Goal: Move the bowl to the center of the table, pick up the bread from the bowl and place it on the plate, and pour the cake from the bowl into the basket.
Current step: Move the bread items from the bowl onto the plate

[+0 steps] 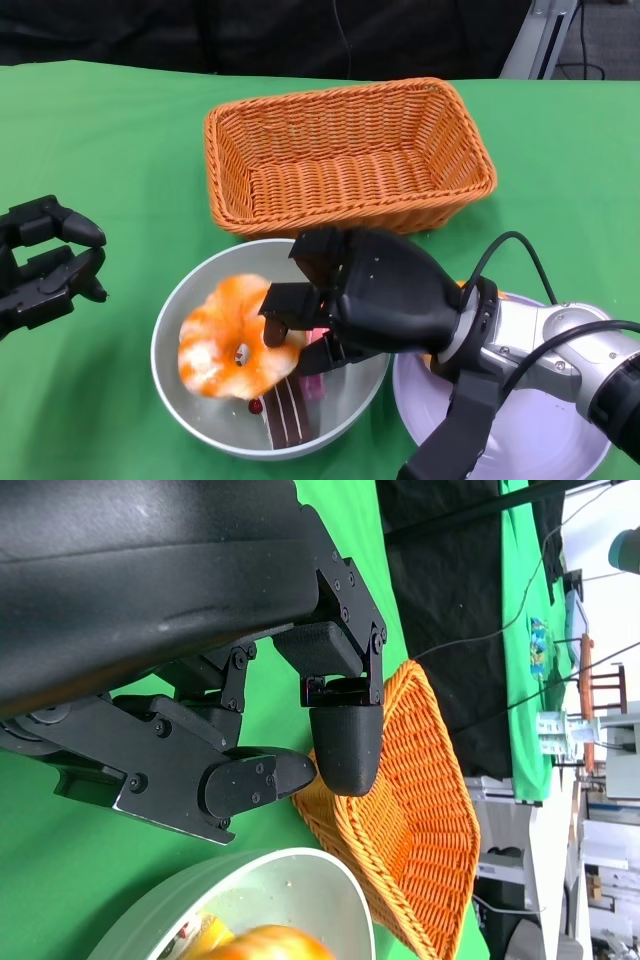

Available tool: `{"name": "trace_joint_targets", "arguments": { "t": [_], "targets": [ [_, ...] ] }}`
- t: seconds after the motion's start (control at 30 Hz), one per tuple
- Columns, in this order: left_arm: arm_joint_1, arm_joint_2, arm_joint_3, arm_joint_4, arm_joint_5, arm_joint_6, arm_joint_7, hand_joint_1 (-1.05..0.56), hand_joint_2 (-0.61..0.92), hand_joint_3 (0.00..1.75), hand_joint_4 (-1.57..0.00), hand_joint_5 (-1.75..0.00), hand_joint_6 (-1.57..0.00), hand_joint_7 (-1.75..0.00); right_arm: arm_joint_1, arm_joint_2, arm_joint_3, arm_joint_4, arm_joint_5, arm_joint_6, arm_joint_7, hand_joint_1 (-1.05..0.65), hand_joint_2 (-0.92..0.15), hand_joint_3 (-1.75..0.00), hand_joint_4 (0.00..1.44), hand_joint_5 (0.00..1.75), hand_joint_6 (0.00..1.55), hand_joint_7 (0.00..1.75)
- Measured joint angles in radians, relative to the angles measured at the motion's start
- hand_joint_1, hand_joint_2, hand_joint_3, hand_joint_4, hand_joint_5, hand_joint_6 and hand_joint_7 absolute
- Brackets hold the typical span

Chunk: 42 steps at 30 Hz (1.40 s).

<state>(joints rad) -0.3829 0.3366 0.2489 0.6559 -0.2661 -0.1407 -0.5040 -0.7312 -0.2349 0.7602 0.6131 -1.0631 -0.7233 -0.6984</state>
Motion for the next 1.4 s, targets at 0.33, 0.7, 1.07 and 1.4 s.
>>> {"name": "trace_joint_targets", "arguments": {
  "t": [0.33,0.7,1.07,1.4],
  "targets": [
    [0.0,0.0,-0.001,0.006,0.011,-0.004,0.001,-0.09,0.81,0.58,-0.74,-1.49,-0.77,-1.18,0.02,-0.019,-0.045,-0.065,0.033,-0.011,0.048,-0.35,-0.9,-0.01,0.68,1.75,0.7,1.34],
    [-0.005,0.0,0.002,0.022,0.013,-0.005,0.0,-0.09,0.8,0.59,-0.72,-1.51,-0.75,-1.2,0.1,-0.093,-0.159,-0.224,0.101,-0.032,0.124,-0.19,-0.9,-0.01,0.74,1.75,0.53,1.74],
    [-0.007,0.0,0.003,0.029,0.02,-0.015,0.0,-0.08,0.82,0.58,-0.72,-1.49,-0.73,-1.21,0.195,-0.134,-0.268,-0.383,0.141,-0.032,0.211,-0.16,-0.83,0.0,0.75,1.75,0.54,1.75],
    [-0.007,0.001,0.003,0.035,0.023,-0.019,0.0,-0.09,0.81,0.57,-0.71,-1.51,-0.73,-1.21,0.244,-0.163,-0.311,-0.419,0.15,-0.04,0.254,-0.18,-0.8,0.0,0.75,1.75,0.55,1.75]
  ]
}}
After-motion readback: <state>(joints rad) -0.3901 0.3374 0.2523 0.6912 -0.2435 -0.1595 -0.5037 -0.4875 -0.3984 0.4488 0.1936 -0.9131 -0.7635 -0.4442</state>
